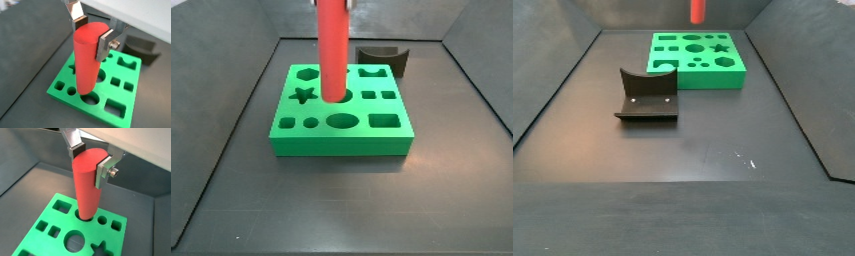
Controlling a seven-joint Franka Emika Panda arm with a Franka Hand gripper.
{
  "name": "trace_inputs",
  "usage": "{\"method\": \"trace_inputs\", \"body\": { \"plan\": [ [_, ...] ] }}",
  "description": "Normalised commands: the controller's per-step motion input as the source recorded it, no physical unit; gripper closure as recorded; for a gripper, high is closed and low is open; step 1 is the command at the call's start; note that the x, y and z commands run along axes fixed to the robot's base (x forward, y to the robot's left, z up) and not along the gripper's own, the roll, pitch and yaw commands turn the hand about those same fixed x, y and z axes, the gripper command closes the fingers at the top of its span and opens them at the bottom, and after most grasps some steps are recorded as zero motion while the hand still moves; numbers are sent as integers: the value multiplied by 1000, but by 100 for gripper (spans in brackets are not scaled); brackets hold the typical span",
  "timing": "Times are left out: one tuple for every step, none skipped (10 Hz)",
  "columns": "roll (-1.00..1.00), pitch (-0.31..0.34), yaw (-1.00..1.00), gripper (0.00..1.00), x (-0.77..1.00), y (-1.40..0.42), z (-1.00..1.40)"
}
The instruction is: Insert the oval object.
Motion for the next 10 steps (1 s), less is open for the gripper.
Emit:
{"method": "trace_inputs", "body": {
  "plan": [
    [-79, -84, -997, 100, 0, -49, -274],
    [-50, -40, -1000, 100, 0, -20, -294],
    [-43, 0, -1000, 100, 0, -6, -240],
    [-40, 0, -1000, 100, 0, -3, -220],
    [0, 0, -1000, 100, 0, 0, -289],
    [7, 0, -1000, 100, 0, 0, -317],
    [44, 0, -1000, 100, 0, 0, -286],
    [29, 0, -1000, 100, 0, 0, -231],
    [0, 0, -1000, 100, 0, 0, -80],
    [0, 0, -1000, 100, 0, 0, -40]
  ]
}}
